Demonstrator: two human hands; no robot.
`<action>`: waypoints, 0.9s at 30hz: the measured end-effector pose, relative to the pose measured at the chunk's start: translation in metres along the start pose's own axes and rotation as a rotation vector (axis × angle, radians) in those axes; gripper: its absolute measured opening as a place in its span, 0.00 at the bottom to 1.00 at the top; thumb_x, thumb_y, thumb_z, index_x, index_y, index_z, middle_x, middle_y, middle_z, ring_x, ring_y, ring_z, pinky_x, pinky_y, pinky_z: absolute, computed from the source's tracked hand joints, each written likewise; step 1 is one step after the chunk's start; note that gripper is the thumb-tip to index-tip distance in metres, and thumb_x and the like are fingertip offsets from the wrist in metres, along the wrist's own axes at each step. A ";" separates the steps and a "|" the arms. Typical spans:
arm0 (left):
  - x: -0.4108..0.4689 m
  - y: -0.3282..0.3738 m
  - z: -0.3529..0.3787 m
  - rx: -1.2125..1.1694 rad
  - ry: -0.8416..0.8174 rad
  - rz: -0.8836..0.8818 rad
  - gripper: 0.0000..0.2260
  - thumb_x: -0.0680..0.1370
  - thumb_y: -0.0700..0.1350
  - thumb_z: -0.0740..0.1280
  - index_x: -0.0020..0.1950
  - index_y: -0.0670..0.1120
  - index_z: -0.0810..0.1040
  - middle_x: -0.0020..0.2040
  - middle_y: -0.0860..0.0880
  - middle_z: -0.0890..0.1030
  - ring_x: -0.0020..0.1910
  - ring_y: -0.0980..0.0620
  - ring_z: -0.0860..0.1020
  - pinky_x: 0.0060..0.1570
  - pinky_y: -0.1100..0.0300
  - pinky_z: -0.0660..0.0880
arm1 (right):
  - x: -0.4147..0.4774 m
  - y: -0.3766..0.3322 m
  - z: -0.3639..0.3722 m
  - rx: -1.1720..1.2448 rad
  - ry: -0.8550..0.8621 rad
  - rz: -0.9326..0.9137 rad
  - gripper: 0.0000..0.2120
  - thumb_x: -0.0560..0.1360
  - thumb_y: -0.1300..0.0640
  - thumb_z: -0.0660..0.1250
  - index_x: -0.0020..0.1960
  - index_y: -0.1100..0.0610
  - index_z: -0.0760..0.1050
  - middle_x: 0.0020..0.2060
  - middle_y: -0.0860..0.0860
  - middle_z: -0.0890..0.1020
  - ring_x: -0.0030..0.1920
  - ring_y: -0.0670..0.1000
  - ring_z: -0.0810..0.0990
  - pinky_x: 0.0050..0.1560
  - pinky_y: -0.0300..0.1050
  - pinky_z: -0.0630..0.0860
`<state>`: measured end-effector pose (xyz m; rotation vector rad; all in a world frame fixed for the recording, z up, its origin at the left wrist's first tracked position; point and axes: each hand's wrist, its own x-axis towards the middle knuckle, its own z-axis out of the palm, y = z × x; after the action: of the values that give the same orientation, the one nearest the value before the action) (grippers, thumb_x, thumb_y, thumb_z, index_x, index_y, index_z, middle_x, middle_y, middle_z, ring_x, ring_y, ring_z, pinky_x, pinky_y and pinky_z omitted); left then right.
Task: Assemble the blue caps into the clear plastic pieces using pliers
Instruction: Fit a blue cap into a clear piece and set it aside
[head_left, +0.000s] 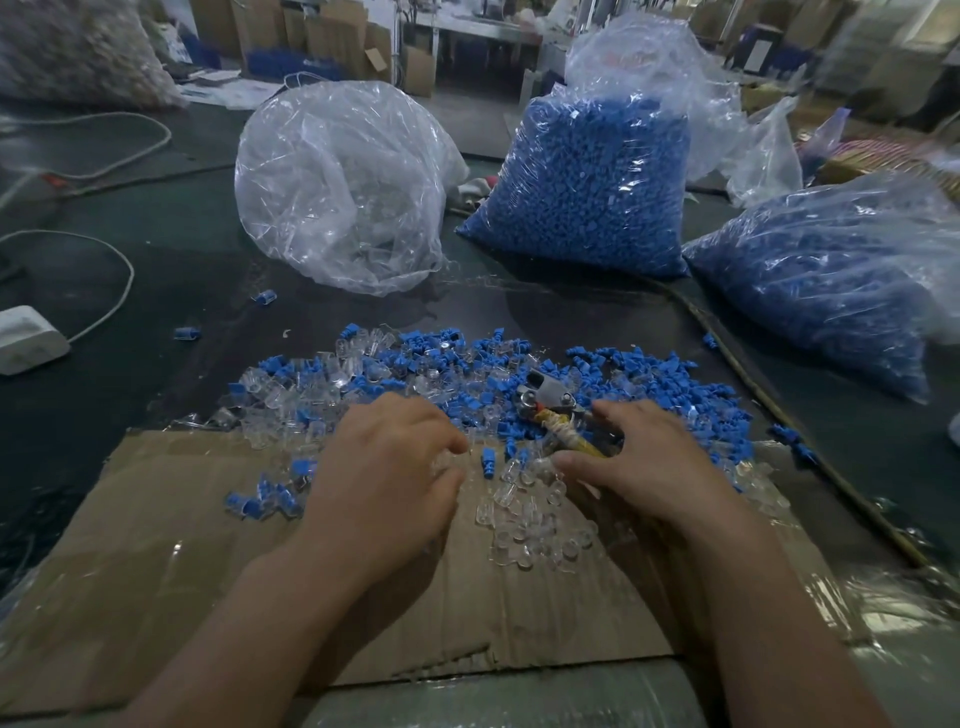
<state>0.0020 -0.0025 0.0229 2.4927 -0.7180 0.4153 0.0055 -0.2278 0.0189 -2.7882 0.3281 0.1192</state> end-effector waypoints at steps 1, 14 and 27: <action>0.000 0.000 0.004 0.030 -0.007 0.010 0.08 0.63 0.40 0.77 0.39 0.47 0.82 0.37 0.51 0.82 0.38 0.52 0.78 0.43 0.56 0.69 | -0.002 -0.003 -0.001 0.016 0.049 -0.018 0.41 0.64 0.31 0.64 0.71 0.48 0.60 0.67 0.49 0.66 0.67 0.51 0.63 0.65 0.51 0.61; 0.000 -0.006 0.021 0.242 -0.149 -0.140 0.14 0.76 0.58 0.58 0.58 0.56 0.74 0.55 0.57 0.77 0.54 0.56 0.71 0.57 0.58 0.60 | -0.017 -0.057 0.029 -0.115 0.170 -0.478 0.19 0.75 0.38 0.57 0.58 0.49 0.73 0.53 0.47 0.74 0.53 0.45 0.65 0.58 0.44 0.59; 0.002 0.004 0.010 -0.161 0.076 -0.010 0.12 0.68 0.34 0.73 0.50 0.42 0.82 0.42 0.48 0.83 0.40 0.54 0.78 0.44 0.62 0.72 | -0.017 -0.057 0.031 0.003 0.269 -0.527 0.04 0.73 0.48 0.66 0.45 0.48 0.74 0.41 0.41 0.70 0.45 0.41 0.64 0.52 0.36 0.55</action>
<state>0.0021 -0.0118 0.0170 2.3160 -0.6808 0.4281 0.0012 -0.1615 0.0099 -2.7827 -0.3498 -0.3805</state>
